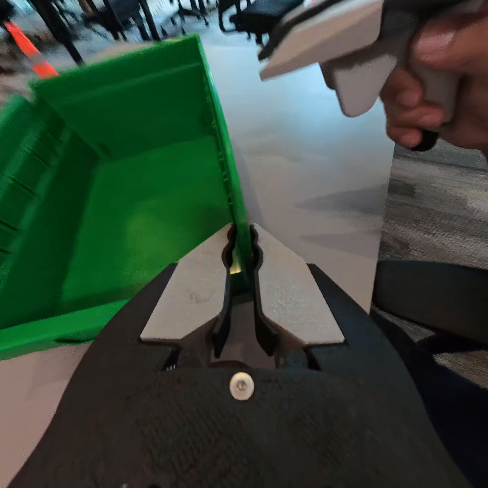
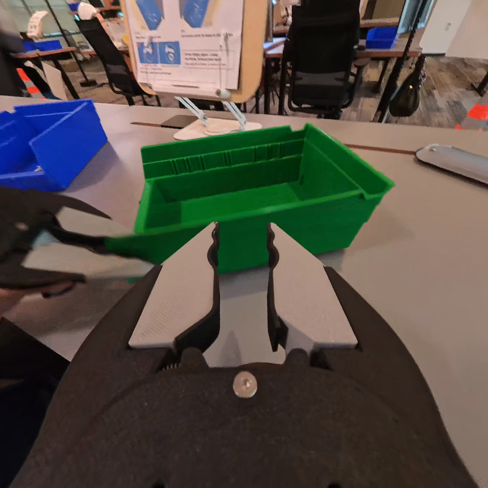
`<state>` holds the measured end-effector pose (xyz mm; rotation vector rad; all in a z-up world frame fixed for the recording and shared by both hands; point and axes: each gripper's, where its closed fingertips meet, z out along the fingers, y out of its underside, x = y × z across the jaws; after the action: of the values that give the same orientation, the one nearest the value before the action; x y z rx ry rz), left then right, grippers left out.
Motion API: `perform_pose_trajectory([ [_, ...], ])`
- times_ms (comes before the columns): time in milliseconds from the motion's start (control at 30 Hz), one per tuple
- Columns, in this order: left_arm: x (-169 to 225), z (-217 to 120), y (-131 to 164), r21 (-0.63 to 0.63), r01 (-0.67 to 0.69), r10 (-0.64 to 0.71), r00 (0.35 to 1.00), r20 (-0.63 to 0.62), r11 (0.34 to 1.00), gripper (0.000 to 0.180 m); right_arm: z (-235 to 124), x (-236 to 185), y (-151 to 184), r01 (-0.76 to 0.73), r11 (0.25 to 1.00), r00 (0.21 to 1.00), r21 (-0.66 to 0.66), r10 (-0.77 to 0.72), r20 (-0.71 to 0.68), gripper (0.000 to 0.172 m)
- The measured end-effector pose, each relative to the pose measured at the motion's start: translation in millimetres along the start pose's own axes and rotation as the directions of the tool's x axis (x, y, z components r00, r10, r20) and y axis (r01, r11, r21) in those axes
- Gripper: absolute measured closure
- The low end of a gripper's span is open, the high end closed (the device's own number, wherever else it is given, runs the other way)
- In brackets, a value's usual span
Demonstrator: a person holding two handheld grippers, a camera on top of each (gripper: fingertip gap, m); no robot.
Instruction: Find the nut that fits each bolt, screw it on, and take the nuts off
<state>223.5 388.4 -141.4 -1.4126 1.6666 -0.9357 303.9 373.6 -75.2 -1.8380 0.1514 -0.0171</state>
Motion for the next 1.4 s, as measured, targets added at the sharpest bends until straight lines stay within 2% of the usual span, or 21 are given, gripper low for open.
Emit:
perform_pose_trajectory([
  [67, 19.4, 18.1, -10.1, 0.036, 0.071, -0.068, 0.994, -0.085, 0.997, 0.154, -2.7, 5.5, -0.4, -0.024, 1.0, 0.999, -0.004, 0.024, -0.032, 0.138],
  [133, 28.8, 4.1, -25.3, 0.072, 0.115, -0.101, 0.98, -0.17, 0.991, 0.15, -8.3, -12.4, -10.1, -0.042, 0.999, 0.999, 0.014, 0.042, 0.008, 0.134],
  [200, 20.5, -29.9, -25.1, 0.081, 0.117, -0.102, 0.98, -0.173, 0.99, 0.135, -10.5, -56.2, -15.4, -0.018, 1.0, 0.992, 0.002, 0.017, 0.122, 0.131],
  [300, -8.7, -100.4, -2.4, 0.11, 0.146, -0.129, 0.98, -0.15, 0.983, 0.131, 3.3, -129.7, 2.8, 0.065, 0.994, 0.958, -0.084, -0.039, 0.285, 0.128],
  [367, -48.1, -142.8, 21.7, 0.106, 0.179, -0.174, 0.983, -0.05, 0.978, 0.129, 28.8, -148.7, 25.5, 0.085, 0.983, 0.965, -0.16, -0.041, 0.26, 0.126],
  [467, -114.1, -202.1, 67.1, 0.062, 0.216, -0.223, 0.964, 0.144, 0.974, 0.123, 60.1, -99.2, 59.5, 0.138, 0.946, 0.987, -0.294, -0.156, -0.037, 0.133],
  [500, -130.7, -221.0, 81.3, 0.059, 0.24, -0.247, 0.952, 0.181, 0.969, 0.124, 59.8, -84.4, 70.5, 0.16, 0.929, 0.978, -0.335, -0.195, -0.075, 0.146],
  [533, -142.6, -238.7, 95.2, 0.055, 0.272, -0.278, 0.941, 0.196, 0.961, 0.125, 54.8, -68.7, 66.4, 0.186, 0.935, 0.965, -0.301, -0.232, -0.124, 0.167],
  [567, -149.2, -254.8, 108.2, 0.051, 0.3, -0.304, 0.934, 0.189, 0.953, 0.125, 48.4, -49.9, 65.3, 0.208, 0.93, 0.95, -0.304, -0.266, -0.163, 0.172],
  [633, -153.4, -285.6, 130.3, 0.06, 0.313, -0.318, 0.932, 0.171, 0.948, 0.124, 34.7, 4.1, 65.4, 0.201, 0.922, 0.913, -0.332, -0.299, -0.277, 0.172],
  [733, -160.4, -325.6, 157.7, 0.075, 0.306, -0.315, 0.923, 0.22, 0.949, 0.123, 10.2, 94.5, 76.6, 0.072, 0.904, 0.854, -0.422, -0.274, -0.442, 0.172],
  [767, -163.9, -335.1, 162.8, 0.082, 0.314, -0.325, 0.913, 0.246, 0.946, 0.121, 6.0, 102.2, 75.2, 0.046, 0.9, 0.87, -0.432, -0.249, -0.426, 0.166],
  [800, -167.5, -341.7, 163.8, 0.097, 0.318, -0.333, 0.904, 0.267, 0.943, 0.121, 9.1, 96.3, 66.3, 0.051, 0.916, 0.903, -0.398, -0.213, -0.375, 0.154],
  [900, -180.8, -342.1, 152.6, 0.135, 0.309, -0.336, 0.888, 0.312, 0.942, 0.122, 30.7, 48.7, 28.4, 0.071, 0.975, 0.978, -0.21, -0.11, -0.179, 0.141],
  [967, -192.1, -324.7, 145.0, 0.117, 0.333, -0.353, 0.878, 0.322, 0.935, 0.121, 42.5, 2.0, 14.3, 0.012, 0.992, 1.0, -0.122, -0.01, 0.015, 0.136],
  [1033, -198.1, -297.7, 130.5, 0.114, 0.33, -0.349, 0.893, 0.283, 0.937, 0.121, 49.6, -24.4, 12.2, -0.003, 0.997, 0.996, -0.079, 0.01, 0.094, 0.128],
  [1167, -240.9, -264.6, 126.1, 0.078, 0.33, -0.332, 0.847, 0.415, 0.941, 0.128, 75.3, -13.3, 40.0, 0.031, 0.987, 0.997, -0.158, -0.042, -0.068, 0.127],
  [1233, -258.9, -251.8, 133.5, 0.029, 0.356, -0.326, 0.816, 0.477, 0.934, 0.114, 82.1, -14.5, 37.2, 0.061, 0.988, 0.992, -0.139, -0.075, -0.101, 0.142],
  [1267, -268.2, -250.1, 136.9, 0.003, 0.339, -0.29, 0.799, 0.527, 0.941, 0.12, 85.3, -11.1, 36.4, 0.082, 0.986, 0.985, -0.147, -0.102, -0.137, 0.146],
  [1333, -274.3, -246.8, 147.1, -0.08, 0.327, -0.227, 0.792, 0.567, 0.942, 0.146, 93.4, -8.9, 36.3, 0.121, 0.978, 0.972, -0.172, -0.151, -0.179, 0.147],
  [1400, -274.3, -245.1, 149.7, -0.096, 0.328, -0.221, 0.797, 0.562, 0.94, 0.148, 101.9, -6.2, 38.0, 0.163, 0.963, 0.953, -0.212, -0.21, -0.218, 0.147],
])
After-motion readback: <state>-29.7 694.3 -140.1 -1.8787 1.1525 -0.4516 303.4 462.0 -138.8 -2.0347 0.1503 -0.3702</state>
